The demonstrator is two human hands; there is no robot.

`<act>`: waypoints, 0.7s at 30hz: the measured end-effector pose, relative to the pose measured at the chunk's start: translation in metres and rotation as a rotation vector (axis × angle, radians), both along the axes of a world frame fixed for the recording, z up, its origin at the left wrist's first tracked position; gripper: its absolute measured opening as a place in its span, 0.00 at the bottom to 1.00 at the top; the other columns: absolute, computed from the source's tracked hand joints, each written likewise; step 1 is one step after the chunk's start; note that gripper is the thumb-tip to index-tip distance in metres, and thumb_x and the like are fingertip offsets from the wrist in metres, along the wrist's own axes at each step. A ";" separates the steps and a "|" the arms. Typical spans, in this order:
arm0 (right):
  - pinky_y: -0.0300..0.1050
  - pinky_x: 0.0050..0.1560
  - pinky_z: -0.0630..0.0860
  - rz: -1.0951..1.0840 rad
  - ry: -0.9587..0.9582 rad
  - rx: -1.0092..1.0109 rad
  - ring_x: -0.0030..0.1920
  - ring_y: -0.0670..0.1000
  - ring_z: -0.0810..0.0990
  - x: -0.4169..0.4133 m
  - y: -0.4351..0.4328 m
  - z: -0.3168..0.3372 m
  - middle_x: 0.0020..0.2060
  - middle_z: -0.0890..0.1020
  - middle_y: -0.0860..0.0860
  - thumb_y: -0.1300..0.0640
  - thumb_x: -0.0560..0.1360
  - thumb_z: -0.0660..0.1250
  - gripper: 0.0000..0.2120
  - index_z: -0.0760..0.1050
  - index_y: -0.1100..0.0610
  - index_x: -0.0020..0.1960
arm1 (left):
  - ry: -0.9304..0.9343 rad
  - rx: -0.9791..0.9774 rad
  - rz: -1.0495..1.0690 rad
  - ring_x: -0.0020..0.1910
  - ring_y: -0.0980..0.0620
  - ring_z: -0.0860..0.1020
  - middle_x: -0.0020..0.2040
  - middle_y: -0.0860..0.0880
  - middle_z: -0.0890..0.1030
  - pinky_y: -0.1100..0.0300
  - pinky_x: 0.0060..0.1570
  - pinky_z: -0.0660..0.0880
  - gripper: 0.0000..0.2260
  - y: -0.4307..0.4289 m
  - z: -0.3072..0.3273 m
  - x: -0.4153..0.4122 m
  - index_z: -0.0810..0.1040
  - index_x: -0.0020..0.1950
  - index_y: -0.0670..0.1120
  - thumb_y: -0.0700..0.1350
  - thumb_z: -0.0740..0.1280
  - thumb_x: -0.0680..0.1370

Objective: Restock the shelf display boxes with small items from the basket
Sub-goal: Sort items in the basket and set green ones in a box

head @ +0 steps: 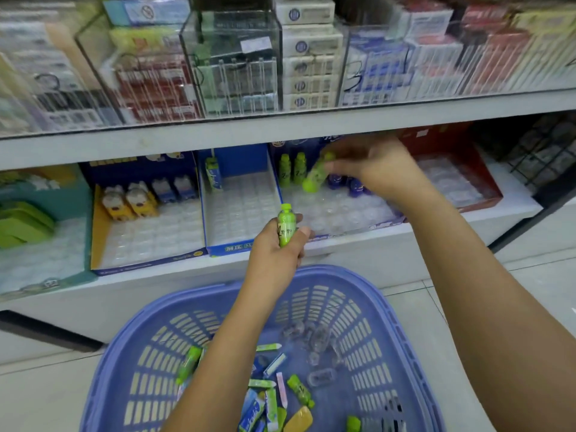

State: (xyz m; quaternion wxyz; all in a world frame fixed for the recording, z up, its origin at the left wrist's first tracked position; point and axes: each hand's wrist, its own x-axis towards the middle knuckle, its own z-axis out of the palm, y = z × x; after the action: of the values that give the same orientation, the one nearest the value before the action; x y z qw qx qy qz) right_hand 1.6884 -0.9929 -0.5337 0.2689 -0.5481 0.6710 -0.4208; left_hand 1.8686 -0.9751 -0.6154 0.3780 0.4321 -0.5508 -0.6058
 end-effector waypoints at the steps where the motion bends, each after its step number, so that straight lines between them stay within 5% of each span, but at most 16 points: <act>1: 0.27 0.25 0.68 -0.059 0.044 -0.024 0.26 0.36 0.75 -0.006 -0.010 -0.001 0.30 0.81 0.44 0.57 0.70 0.73 0.08 0.81 0.62 0.45 | 0.001 0.012 0.001 0.30 0.59 0.71 0.38 0.54 0.81 0.67 0.31 0.71 0.04 -0.001 0.000 -0.002 0.75 0.50 0.53 0.44 0.63 0.79; 4: 0.35 0.41 0.74 -0.134 0.207 -0.037 0.40 0.46 0.80 -0.020 -0.042 -0.008 0.38 0.83 0.52 0.59 0.72 0.70 0.12 0.77 0.69 0.46 | 0.003 0.067 0.006 0.31 0.59 0.72 0.38 0.55 0.82 0.66 0.31 0.71 0.04 0.001 -0.003 -0.006 0.76 0.49 0.52 0.47 0.62 0.80; 6: 0.31 0.43 0.68 -0.093 0.280 0.010 0.48 0.47 0.76 -0.025 -0.059 -0.018 0.48 0.81 0.53 0.58 0.73 0.70 0.12 0.78 0.66 0.52 | 0.041 0.116 0.012 0.29 0.60 0.72 0.37 0.54 0.82 0.66 0.29 0.71 0.06 0.003 -0.006 -0.006 0.77 0.48 0.50 0.49 0.62 0.80; 10: 0.23 0.38 0.64 0.037 0.324 0.096 0.49 0.44 0.73 -0.029 -0.080 -0.030 0.51 0.80 0.50 0.57 0.73 0.70 0.13 0.78 0.57 0.57 | 0.175 0.249 0.035 0.26 0.57 0.71 0.35 0.49 0.80 0.64 0.26 0.67 0.12 0.003 -0.008 -0.005 0.78 0.50 0.45 0.48 0.57 0.82; 15: 0.28 0.47 0.65 0.122 0.355 0.173 0.50 0.43 0.73 -0.040 -0.089 -0.027 0.56 0.80 0.51 0.54 0.73 0.70 0.15 0.77 0.54 0.59 | 0.406 0.433 -0.005 0.26 0.54 0.69 0.34 0.46 0.74 0.65 0.23 0.66 0.18 -0.002 -0.003 -0.001 0.77 0.52 0.39 0.46 0.50 0.82; 18: 0.26 0.44 0.64 0.097 0.367 0.140 0.50 0.43 0.74 -0.040 -0.091 -0.032 0.54 0.80 0.48 0.54 0.72 0.71 0.15 0.78 0.54 0.58 | 0.453 0.449 -0.020 0.28 0.54 0.67 0.34 0.47 0.72 0.65 0.23 0.65 0.19 -0.004 0.001 0.000 0.76 0.55 0.38 0.44 0.48 0.82; 21: 0.33 0.52 0.69 0.104 0.375 0.139 0.53 0.45 0.76 -0.040 -0.092 -0.037 0.54 0.81 0.49 0.55 0.72 0.71 0.15 0.78 0.53 0.58 | 0.472 0.447 -0.013 0.29 0.54 0.67 0.35 0.47 0.72 0.65 0.24 0.64 0.18 -0.004 0.003 0.002 0.76 0.57 0.38 0.42 0.49 0.81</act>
State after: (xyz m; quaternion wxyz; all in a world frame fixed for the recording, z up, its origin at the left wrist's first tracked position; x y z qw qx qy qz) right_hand 1.6484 -1.0847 -0.5709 0.1978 -0.6308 0.7076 -0.2494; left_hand 1.8707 -0.9789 -0.6128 0.3871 0.3487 -0.3040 -0.7976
